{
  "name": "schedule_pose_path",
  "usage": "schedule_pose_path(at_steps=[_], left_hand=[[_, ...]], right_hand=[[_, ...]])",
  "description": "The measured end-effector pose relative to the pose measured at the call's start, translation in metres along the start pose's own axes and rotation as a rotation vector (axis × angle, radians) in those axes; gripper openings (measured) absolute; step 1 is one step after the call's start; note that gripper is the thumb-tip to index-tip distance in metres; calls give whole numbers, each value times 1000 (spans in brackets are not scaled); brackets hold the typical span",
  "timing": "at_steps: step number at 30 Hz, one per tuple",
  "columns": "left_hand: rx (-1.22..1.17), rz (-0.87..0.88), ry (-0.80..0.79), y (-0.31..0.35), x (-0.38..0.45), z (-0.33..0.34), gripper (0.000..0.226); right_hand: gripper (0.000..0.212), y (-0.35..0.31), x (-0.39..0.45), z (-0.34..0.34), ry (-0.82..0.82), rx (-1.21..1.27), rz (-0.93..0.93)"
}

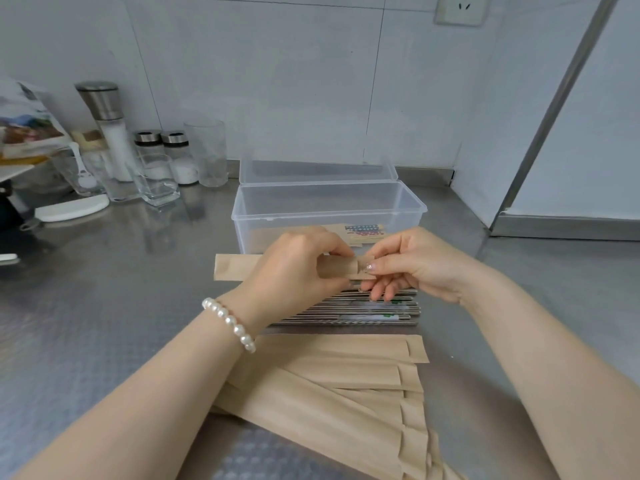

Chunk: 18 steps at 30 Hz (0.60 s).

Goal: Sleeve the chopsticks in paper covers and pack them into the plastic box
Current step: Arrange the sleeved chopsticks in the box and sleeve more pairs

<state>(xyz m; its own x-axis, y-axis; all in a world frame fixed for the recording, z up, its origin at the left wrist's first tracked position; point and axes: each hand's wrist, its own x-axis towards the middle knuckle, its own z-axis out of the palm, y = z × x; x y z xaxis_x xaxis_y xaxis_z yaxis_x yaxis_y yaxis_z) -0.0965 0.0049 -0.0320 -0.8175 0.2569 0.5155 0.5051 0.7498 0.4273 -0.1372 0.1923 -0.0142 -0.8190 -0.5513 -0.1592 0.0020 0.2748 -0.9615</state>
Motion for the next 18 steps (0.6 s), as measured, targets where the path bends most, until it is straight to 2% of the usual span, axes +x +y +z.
schedule_pose_path(at_steps=[4, 9, 14, 18], left_hand=[[-24, -21, -37, 2, 0, 2, 28], [-75, -181, 51, -6, 3, -7, 29], [-36, -270, 54, -16, 4, -9, 29], [-27, -293, 28, -20, 4, -7, 30]], right_hand=[[20, 2, 3, 7, 130, -261, -69], [16, -2, -3, -22, 334, -336, -145], [25, 17, 4, -44, 240, -697, 26], [28, 26, 8, -50, 193, -702, 77]])
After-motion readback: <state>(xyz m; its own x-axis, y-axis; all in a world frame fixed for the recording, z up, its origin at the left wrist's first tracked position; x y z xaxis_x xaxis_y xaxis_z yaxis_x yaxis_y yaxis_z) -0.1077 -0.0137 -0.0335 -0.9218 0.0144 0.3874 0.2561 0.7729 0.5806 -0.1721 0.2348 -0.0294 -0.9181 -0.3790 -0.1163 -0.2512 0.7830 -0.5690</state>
